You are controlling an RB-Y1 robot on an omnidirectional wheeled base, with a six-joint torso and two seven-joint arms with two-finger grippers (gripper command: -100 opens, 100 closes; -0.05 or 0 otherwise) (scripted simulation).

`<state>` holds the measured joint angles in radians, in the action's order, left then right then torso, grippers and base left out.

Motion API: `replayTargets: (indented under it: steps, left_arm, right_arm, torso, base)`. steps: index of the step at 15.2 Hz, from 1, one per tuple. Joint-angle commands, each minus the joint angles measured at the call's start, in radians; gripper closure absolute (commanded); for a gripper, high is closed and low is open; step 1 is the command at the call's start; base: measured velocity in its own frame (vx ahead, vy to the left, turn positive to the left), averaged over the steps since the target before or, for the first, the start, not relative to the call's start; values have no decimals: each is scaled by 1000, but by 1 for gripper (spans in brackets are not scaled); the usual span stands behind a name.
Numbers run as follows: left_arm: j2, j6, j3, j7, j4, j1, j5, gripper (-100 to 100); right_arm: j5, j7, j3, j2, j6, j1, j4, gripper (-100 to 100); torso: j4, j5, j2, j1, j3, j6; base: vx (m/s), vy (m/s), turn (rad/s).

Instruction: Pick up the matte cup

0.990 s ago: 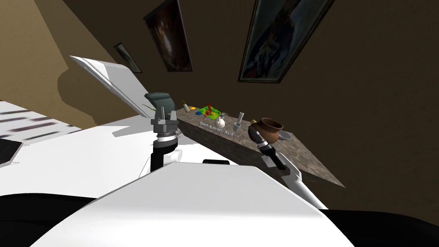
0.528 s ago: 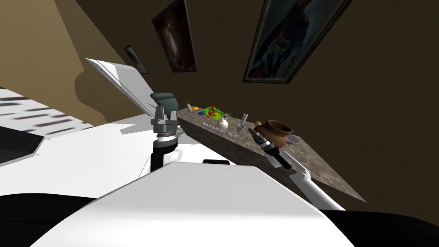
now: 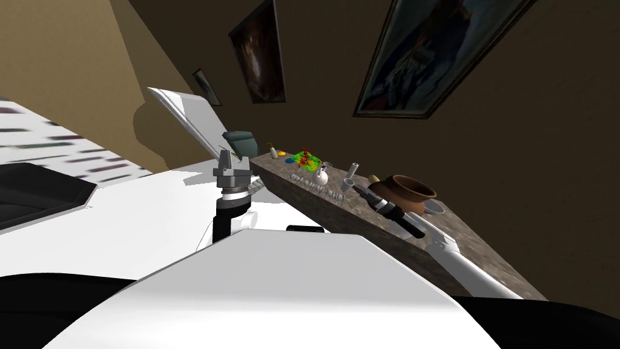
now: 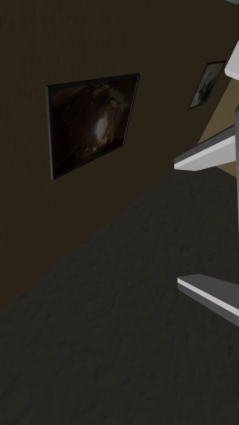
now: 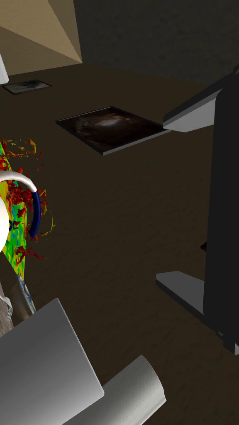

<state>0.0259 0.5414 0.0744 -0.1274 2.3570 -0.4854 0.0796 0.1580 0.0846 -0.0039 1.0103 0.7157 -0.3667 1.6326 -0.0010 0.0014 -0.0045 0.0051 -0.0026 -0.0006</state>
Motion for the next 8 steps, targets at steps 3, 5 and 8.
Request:
replayTargets:
  steps: [3,5,8]
  left_arm:
    - [0,0,0,0,0,0,0,0]
    - [0,0,0,0,0,0,0,0]
    - [0,0,0,0,0,0,0,0]
  right_arm:
    - [29,5,14,89,13,1,-58,-100]
    - [50,8,24,128,23,-1,-99,-100]
    - [72,11,36,196,34,-4,-142,-100]
  torso:
    - [0,0,1,0,0,0]
    - [0,0,1,0,0,0]
    - [0,0,-1,2,0,0]
  base:
    - [52,57,107]
    - [50,56,87]
    - [81,96,152]
